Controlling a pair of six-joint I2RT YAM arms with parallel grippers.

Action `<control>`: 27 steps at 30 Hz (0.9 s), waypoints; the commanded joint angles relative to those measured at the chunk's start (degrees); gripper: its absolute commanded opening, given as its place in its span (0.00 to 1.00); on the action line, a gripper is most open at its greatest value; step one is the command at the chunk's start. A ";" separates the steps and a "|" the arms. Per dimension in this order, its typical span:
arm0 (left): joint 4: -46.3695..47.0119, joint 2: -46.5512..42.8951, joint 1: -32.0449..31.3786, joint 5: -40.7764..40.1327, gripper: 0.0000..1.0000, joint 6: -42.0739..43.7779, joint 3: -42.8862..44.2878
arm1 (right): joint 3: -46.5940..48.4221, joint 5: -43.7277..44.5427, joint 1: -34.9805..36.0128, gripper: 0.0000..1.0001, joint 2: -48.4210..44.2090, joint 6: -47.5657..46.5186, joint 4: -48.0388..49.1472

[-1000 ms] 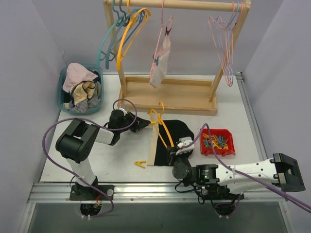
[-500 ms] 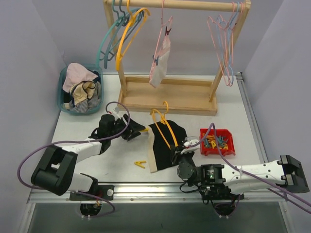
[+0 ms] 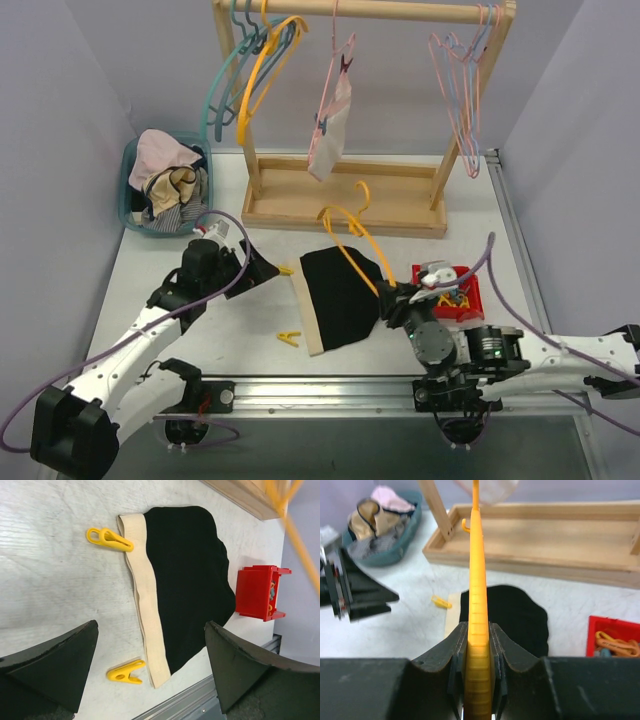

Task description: Remove the underwear clipped to the hanger

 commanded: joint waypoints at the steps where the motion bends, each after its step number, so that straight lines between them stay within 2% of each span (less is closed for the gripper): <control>1: -9.17 -4.15 0.33 -4.54 0.96 4.15 2.14 | 7.43 8.29 0.32 0.00 -3.03 1.12 -14.60; 4: -10.05 -6.70 0.42 -3.93 0.96 3.80 1.44 | 10.42 11.72 0.59 0.00 -1.72 -0.98 -14.79; 8: -6.90 -7.24 0.33 -0.85 0.95 3.36 0.12 | 17.36 22.60 0.50 0.00 5.48 -4.23 -14.53; 10: -5.40 -6.97 0.33 0.99 0.95 3.45 -0.32 | 22.02 24.04 -0.02 0.00 10.58 -8.16 -14.18; 12: -4.61 -6.80 0.33 1.79 0.95 3.98 -0.24 | 25.00 20.90 -4.32 0.00 14.26 -11.08 -12.52; 13: -4.60 -6.62 0.24 1.88 0.95 4.15 -0.06 | 25.11 16.36 -7.64 0.00 14.55 -14.40 -8.59; 14: -4.26 -6.45 0.24 1.88 0.95 4.41 0.20 | 23.80 9.79 -15.42 0.00 14.20 -23.92 -2.81; 15: -4.25 -6.36 0.24 1.88 0.95 4.59 0.29 | 23.09 -4.81 -20.80 0.00 13.24 -25.15 3.43; 16: -4.25 -6.36 0.24 1.96 0.95 4.59 0.55 | 23.35 -9.57 -25.38 0.00 13.66 -26.11 4.88; 17: -4.43 -6.18 0.24 2.14 0.96 4.68 0.99 | 24.22 -12.84 -33.08 0.00 15.67 -26.30 4.99; 18: -4.43 -6.27 0.24 2.23 0.95 4.68 1.26 | 25.19 -18.00 -35.68 0.00 16.65 -26.91 5.33; 21: -4.51 -6.62 0.24 2.40 0.95 4.59 1.87 | 30.01 -25.59 -43.67 0.00 20.33 -30.94 8.93; 24: -4.08 -6.45 0.24 2.58 0.95 4.51 2.14 | 35.90 -37.97 -51.05 0.00 23.68 -33.15 10.61; 25: -3.99 -6.36 0.24 2.93 0.95 4.51 2.31 | 37.31 -45.05 -52.83 0.00 24.38 -33.33 10.61; 27: -3.29 -6.01 0.24 3.28 0.95 4.15 2.40 | 41.43 -49.76 -55.91 0.00 26.23 -33.33 11.31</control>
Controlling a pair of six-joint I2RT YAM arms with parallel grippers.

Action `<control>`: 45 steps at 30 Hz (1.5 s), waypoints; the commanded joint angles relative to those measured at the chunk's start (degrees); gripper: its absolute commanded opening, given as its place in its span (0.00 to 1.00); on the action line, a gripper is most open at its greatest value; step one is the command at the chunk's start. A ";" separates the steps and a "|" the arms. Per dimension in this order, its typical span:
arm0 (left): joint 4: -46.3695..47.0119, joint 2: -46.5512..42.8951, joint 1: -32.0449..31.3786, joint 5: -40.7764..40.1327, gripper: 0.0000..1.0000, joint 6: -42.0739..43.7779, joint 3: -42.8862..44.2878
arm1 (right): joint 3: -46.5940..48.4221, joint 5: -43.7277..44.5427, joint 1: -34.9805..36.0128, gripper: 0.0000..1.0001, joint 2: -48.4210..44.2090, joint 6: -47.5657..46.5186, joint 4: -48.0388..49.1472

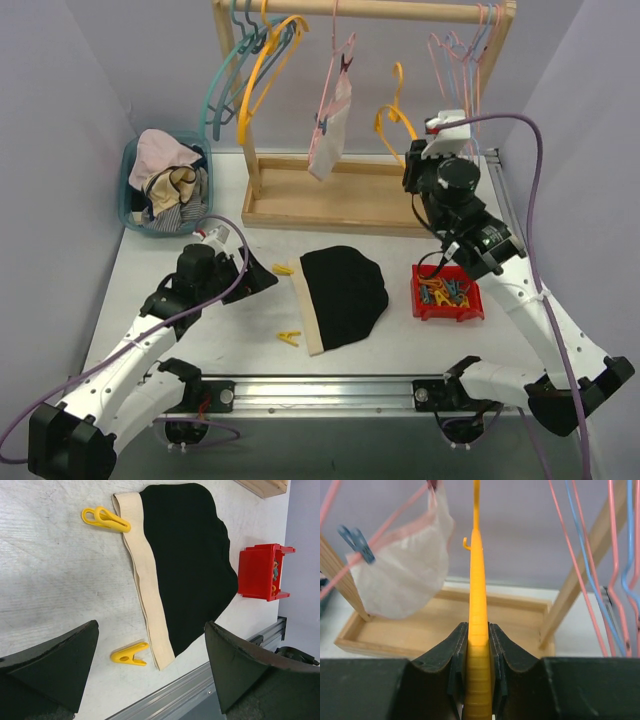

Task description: Remove the underwear clipped to the hanger

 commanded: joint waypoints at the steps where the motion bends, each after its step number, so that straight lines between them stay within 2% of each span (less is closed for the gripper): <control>1: 3.45 0.11 0.09 1.62 0.95 0.83 2.55 | 7.70 -18.80 -6.12 0.00 1.36 -3.47 6.81; 9: 5.20 0.11 0.09 2.15 0.95 0.66 1.94 | 14.48 -22.78 -10.19 0.00 4.00 -6.46 9.62; 18: 5.91 0.47 0.00 2.50 0.95 0.57 1.32 | 14.57 -20.24 -12.82 0.00 2.77 -8.05 13.58; 26: 5.91 0.99 0.00 2.50 0.95 0.13 1.50 | 12.73 -23.99 -17.66 0.00 -0.65 -6.47 17.18; 30: 6.52 1.34 0.00 2.85 0.95 -0.22 1.15 | 12.64 -22.62 -17.84 0.00 -1.36 -6.11 17.10; 36: 6.44 1.78 0.00 3.12 0.95 -0.40 1.67 | 14.75 -21.90 -19.51 0.00 2.51 -3.48 13.41; 45: 5.29 0.73 0.09 2.77 0.95 -0.49 1.41 | 11.50 -21.82 -19.68 0.00 3.92 0.21 11.30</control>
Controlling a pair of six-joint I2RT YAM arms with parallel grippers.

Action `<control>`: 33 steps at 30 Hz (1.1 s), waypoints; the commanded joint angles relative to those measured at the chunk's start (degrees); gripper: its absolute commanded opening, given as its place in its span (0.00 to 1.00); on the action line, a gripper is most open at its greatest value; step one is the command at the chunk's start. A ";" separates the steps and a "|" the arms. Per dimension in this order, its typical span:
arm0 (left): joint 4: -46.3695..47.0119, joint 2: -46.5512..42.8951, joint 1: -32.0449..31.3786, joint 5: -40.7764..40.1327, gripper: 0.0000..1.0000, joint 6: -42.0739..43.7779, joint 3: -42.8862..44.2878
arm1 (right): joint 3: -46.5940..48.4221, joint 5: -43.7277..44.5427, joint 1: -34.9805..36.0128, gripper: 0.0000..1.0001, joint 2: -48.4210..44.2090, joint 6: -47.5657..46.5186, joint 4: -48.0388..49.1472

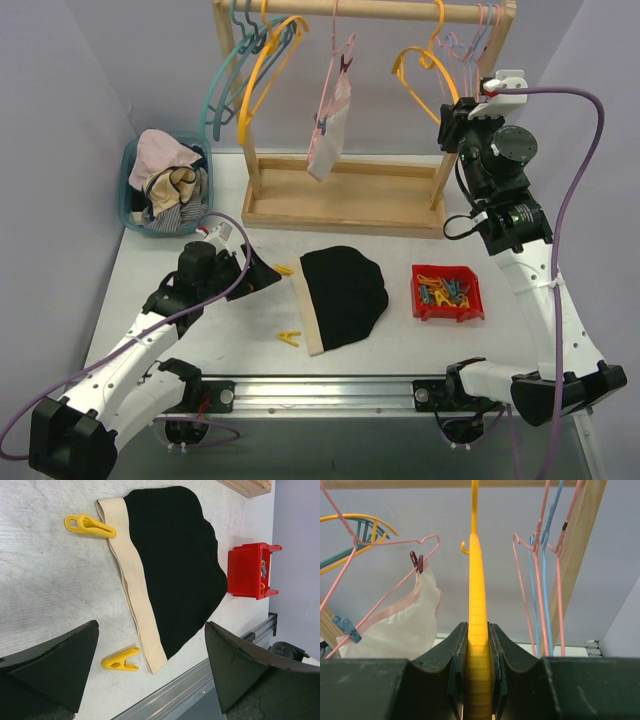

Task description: Remove the underwear clipped to the hanger

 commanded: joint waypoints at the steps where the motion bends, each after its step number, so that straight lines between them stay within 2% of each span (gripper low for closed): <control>1: 1.62 -1.13 0.09 0.36 0.95 -0.03 1.32 | -1.16 0.70 -0.36 0.00 -1.20 2.55 2.42; 9: 1.01 -2.36 0.09 0.71 0.95 -0.47 1.50 | -2.83 0.87 -0.36 0.00 -1.90 5.10 -0.74; 10: 0.31 -2.97 0.09 0.71 0.95 -0.38 1.67 | -4.92 0.79 -0.36 0.03 -2.77 5.89 -1.09; 11: -0.04 -3.32 0.09 0.54 0.95 -0.29 1.94 | -6.33 0.70 -0.27 0.40 -5.30 7.29 -1.35; 12: -0.40 -3.59 0.09 0.45 0.95 -0.20 2.11 | -8.09 0.18 -0.27 0.56 -6.98 7.91 -1.53; 13: -1.18 -4.29 0.09 0.36 0.95 0.06 2.20 | -11.32 -0.52 -0.27 0.79 -8.74 8.53 -1.97; 15: -1.71 -4.82 0.09 0.36 0.95 0.23 2.90 | -14.51 -3.93 -0.19 0.95 -14.02 10.55 -2.93; 16: -2.07 -5.17 0.09 0.27 0.95 0.32 3.08 | -16.96 -5.00 -0.19 1.00 -15.60 11.34 -4.59; 18: -2.59 -5.17 0.18 0.36 0.94 0.50 3.78 | -19.00 -9.47 0.34 1.00 -19.12 13.54 -6.71; 21: -3.12 -5.26 0.18 0.36 0.94 0.76 4.31 | -24.61 -10.90 3.23 1.00 -23.16 16.26 -10.94; 23: -3.47 -5.52 0.27 0.27 0.94 0.94 4.57 | -29.17 -9.60 6.48 1.00 -23.88 17.23 -13.83; 24: -4.00 -5.61 0.27 0.10 0.94 1.11 4.84 | -30.94 -8.45 11.45 1.00 -23.79 18.71 -14.36; 26: -4.27 -5.96 0.35 -0.17 0.94 1.55 4.93 | -34.54 -2.24 17.45 1.00 -21.78 20.91 -14.80; 27: -4.53 -6.05 0.35 -0.34 0.94 1.73 4.93 | -37.34 1.37 25.40 1.00 -20.63 21.97 -14.80; 28: -4.70 -5.88 0.35 -0.43 0.94 2.16 4.84 | -38.42 5.23 29.05 1.00 -17.93 24.76 -15.59; 29: -4.79 -5.62 0.35 -0.26 0.94 2.34 4.75 | -39.12 13.88 33.26 1.00 -16.68 26.53 -16.29; 31: -4.27 -3.52 0.27 0.62 0.94 3.74 4.75 | -40.45 19.13 39.86 1.00 -14.14 32.05 -17.17; 33: -4.01 -1.32 0.18 0.28 0.94 4.63 4.31 | -41.50 20.30 40.94 1.00 -12.72 35.15 -16.65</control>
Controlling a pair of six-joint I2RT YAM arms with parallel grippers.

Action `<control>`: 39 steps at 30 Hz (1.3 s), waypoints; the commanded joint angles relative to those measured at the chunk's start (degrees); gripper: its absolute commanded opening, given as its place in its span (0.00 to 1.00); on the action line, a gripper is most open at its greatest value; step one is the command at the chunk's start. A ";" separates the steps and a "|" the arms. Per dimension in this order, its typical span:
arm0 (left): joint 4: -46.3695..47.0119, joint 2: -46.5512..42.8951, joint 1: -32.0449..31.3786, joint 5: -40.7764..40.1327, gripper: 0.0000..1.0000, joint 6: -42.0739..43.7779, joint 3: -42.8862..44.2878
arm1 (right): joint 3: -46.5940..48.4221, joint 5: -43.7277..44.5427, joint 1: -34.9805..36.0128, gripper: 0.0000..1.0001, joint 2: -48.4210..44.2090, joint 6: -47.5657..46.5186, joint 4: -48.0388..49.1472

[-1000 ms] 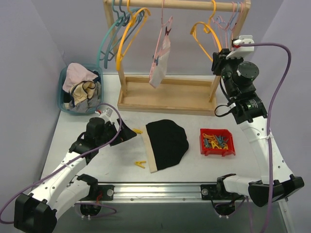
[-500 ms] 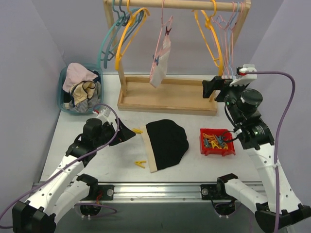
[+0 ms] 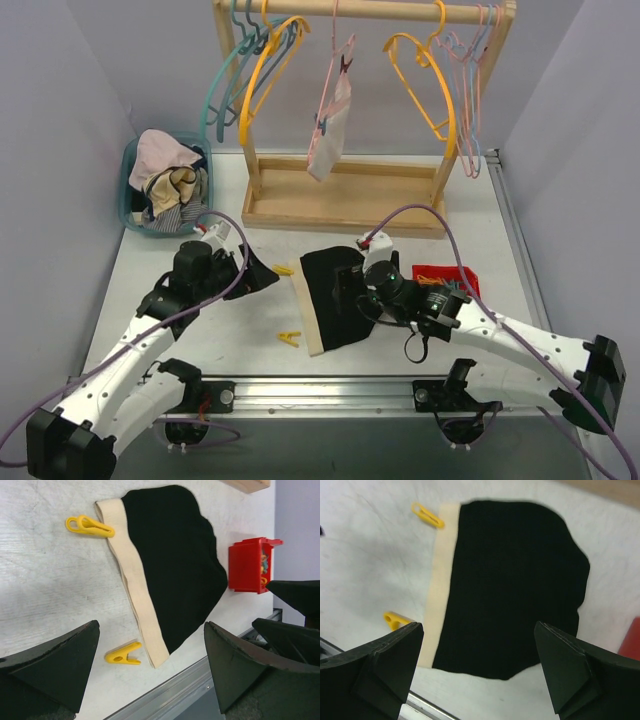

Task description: Remove the underwear clipped to the hanger

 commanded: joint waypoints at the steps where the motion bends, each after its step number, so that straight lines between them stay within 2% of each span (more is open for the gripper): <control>1: 0.89 4.39 0.07 -0.29 0.94 3.53 1.91 | -1.17 11.71 2.52 1.00 2.01 9.61 -0.83; 3: 2.38 6.42 -0.02 -2.05 0.95 4.24 1.55 | -2.06 11.71 2.61 1.00 4.39 11.81 -0.30; 10: 6.34 15.55 -0.11 -11.10 1.00 6.26 3.75 | -4.00 7.24 2.79 0.96 17.21 10.23 13.04; 11: 7.30 16.79 -0.11 -11.72 0.95 6.35 3.84 | -3.39 7.05 2.79 0.93 18.71 10.06 14.11; 15: 11.69 25.12 -0.20 -13.75 0.87 7.06 5.77 | -1.89 5.73 2.70 0.73 26.10 9.62 18.59; 16: 12.49 26.28 -0.63 -13.57 0.85 7.32 6.64 | -1.54 5.56 2.70 0.71 28.72 9.53 18.95; 20: 14.69 30.77 -1.78 -17.51 0.84 9.60 9.63 | -0.13 5.47 2.79 0.71 34.01 9.44 19.83; 23: 14.78 34.63 -1.95 -17.26 0.84 11.45 12.01 | 0.75 5.12 2.79 0.72 36.56 9.44 19.92; 26: 15.92 38.15 -1.95 -16.82 0.83 11.54 12.45 | 0.58 4.77 2.61 0.67 37.80 9.62 20.18; 30: 16.71 42.02 -1.87 -16.38 0.82 11.36 12.80 | 0.05 4.59 2.26 0.41 39.03 9.97 20.45; 31: 16.89 42.63 -1.78 -16.38 0.82 11.19 12.54 | -0.04 4.50 2.17 0.31 39.55 9.97 20.62; 33: 17.15 42.29 -1.60 -16.38 0.82 10.84 11.84 | -0.48 4.15 1.47 0.21 39.82 10.15 20.71; 36: 17.42 40.72 -1.25 -16.73 0.82 10.49 10.96 | -1.36 3.27 0.59 0.08 40.52 10.23 21.15; 39: 17.77 39.48 -0.73 -17.35 0.82 10.22 9.38 | -2.23 2.74 -0.29 0.06 40.61 10.23 21.24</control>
